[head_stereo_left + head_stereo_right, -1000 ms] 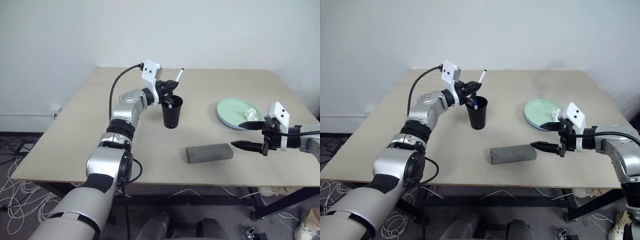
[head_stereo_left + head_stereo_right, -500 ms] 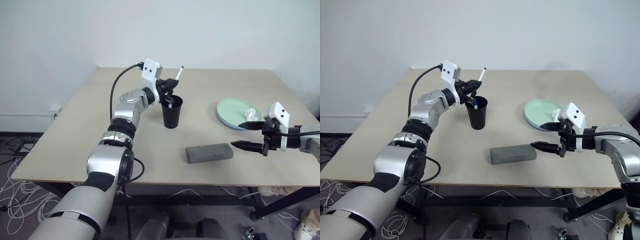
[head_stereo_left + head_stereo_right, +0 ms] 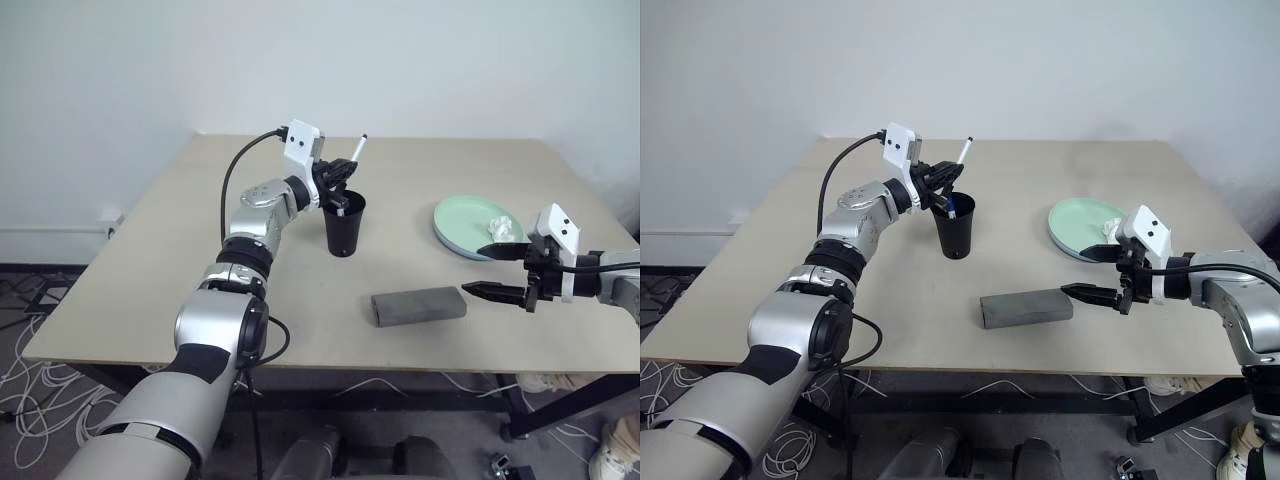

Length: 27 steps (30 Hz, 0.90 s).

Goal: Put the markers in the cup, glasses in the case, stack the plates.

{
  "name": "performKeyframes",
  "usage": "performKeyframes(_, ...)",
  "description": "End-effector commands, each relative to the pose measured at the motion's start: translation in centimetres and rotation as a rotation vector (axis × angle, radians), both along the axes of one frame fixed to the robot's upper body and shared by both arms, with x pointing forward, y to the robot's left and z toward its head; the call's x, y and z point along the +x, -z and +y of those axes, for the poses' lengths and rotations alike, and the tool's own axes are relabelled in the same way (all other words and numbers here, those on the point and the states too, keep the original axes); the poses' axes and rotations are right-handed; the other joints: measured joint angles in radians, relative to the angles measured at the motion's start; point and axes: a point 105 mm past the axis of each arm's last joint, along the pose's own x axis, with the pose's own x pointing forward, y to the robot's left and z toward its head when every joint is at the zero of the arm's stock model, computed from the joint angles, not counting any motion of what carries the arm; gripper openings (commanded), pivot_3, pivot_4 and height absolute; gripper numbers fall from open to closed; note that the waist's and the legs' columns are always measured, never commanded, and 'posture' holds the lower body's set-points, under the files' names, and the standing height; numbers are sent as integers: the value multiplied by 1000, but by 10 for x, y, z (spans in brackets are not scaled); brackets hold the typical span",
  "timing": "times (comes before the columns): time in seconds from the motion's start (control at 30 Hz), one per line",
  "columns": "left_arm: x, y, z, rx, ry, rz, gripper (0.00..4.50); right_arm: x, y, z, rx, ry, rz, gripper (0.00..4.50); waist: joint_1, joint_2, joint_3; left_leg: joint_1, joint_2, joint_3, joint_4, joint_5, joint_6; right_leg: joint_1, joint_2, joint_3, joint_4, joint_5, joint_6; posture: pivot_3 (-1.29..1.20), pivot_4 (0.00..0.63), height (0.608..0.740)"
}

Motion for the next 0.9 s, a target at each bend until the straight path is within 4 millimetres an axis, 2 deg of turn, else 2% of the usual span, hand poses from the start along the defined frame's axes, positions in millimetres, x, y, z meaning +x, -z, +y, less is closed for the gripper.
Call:
performKeyframes(0.03, 1, -24, -2, -12, 0, -72, 48, 0, -15, 1, 6, -11, -58, 4500, 0, 0, 0, 0, 0, 0, 0, 0, 0, 0, 0, 0, 0, 0, 0, 0, 0, 692)
performKeyframes(0.07, 1, -24, -2, -12, 0, -72, 48, 0, -15, 1, 6, -11, -58, 4500, 0, 0, 0, 0, 0, 0, 0, 0, 0, 0, 0, 0, 0, 0, 0, 0, 0, 692)
performKeyframes(0.17, 1, -4, -5, -34, -35, -64, 48, -1, -15, 2, 7, -14, -52, 4500, 1, 0, 0, 0, 0, 0, 0, 0, 0, 0, 0, 0, 0, 0, 0, 0, 0, 692)
performKeyframes(0.27, 1, -2, -5, -37, -42, -67, 48, -1, -15, 2, 7, -14, -51, 4500, 0, 0, 0, 0, 0, 0, 0, 0, 0, 0, 0, 0, 0, 0, 0, 0, 0, 692)
performKeyframes(0.33, -3, 14, -15, -17, -36, -59, 48, -1, -14, 2, 10, -10, -53, 4500, 0, 0, 0, 0, 0, 0, 0, 0, 0, 0, 0, 0, 0, 0, 0, 0, 0, 692)
performKeyframes(0.4, -5, 20, -20, -8, -33, -57, 48, -1, -14, 2, 12, -8, -53, 4500, 0, 0, 0, 0, 0, 0, 0, 0, 0, 0, 0, 0, 0, 0, 0, 0, 0, 692)
performKeyframes(0.9, -4, 23, -18, 0, -51, -58, 48, -1, -14, 1, 9, -5, -52, 4500, 0, 0, 0, 0, 0, 0, 1, 0, 0, 1, 0, 0, 0, 0, 0, 0, 0, 692)
